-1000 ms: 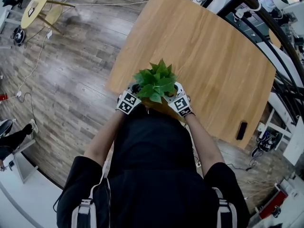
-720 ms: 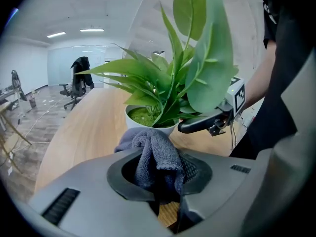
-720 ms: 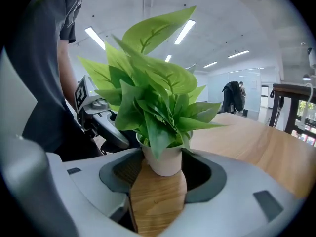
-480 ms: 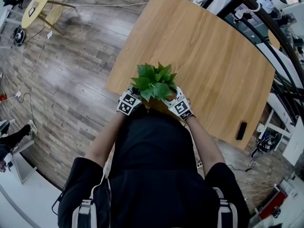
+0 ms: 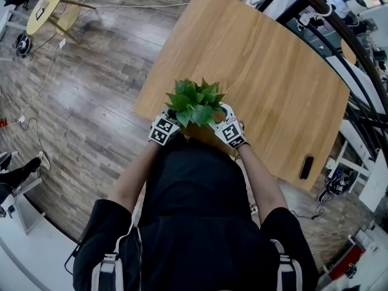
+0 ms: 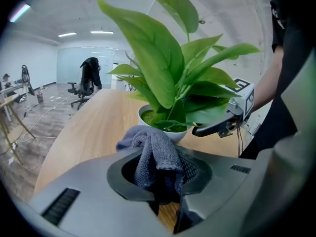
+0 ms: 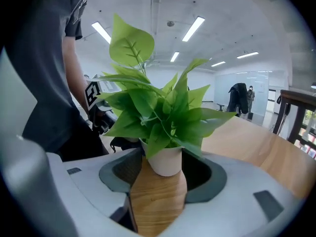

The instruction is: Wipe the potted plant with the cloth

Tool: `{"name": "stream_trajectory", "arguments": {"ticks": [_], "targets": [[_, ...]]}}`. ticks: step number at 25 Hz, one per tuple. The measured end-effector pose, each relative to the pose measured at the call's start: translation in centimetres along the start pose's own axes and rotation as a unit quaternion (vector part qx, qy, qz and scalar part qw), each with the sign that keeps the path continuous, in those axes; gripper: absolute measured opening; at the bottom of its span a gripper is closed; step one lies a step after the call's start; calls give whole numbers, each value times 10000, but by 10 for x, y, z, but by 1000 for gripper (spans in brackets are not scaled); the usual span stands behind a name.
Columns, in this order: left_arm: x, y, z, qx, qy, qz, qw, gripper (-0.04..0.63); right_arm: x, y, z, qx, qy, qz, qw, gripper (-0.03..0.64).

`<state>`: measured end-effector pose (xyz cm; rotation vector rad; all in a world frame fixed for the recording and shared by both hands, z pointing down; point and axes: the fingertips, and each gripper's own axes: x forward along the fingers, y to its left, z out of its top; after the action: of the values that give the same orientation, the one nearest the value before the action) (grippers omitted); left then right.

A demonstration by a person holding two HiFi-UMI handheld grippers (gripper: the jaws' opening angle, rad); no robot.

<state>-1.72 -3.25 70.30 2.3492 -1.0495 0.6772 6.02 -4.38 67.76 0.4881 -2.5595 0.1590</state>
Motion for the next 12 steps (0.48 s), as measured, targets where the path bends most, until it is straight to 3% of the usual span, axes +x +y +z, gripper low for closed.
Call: {"name": "stream_trajectory", "arguments": {"ticks": [5,12], "targets": [[2,-15,0,350,137,-274,9989,115,2,-8,-2,283,120,-261,9992,237],[3,-40,-5,565,176,-615,9964,115,4,-12,-2,177,138,-401,9989,236]]}}
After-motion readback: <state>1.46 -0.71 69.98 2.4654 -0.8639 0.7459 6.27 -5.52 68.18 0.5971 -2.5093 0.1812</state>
